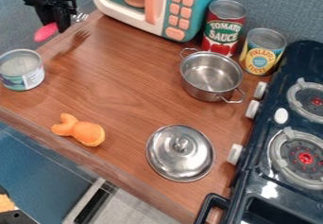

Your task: Move the red spork vertically

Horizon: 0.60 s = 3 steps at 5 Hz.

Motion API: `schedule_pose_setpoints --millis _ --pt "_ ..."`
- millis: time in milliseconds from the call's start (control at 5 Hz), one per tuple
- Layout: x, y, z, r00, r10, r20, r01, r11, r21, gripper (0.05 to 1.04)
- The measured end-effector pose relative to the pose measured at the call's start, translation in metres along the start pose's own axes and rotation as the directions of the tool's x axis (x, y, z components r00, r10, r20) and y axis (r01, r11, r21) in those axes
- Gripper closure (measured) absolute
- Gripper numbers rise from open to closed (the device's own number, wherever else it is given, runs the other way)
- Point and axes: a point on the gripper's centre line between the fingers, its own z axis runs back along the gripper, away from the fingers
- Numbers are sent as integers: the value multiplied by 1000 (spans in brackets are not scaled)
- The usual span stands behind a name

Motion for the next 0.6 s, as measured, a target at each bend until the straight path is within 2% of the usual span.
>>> schedule_pose_setpoints --millis 400,600 --pt "-4 18 -20 998 -64 14 65 996 -58 718" --pt "1 16 -28 998 -53 16 54 996 -73 657"
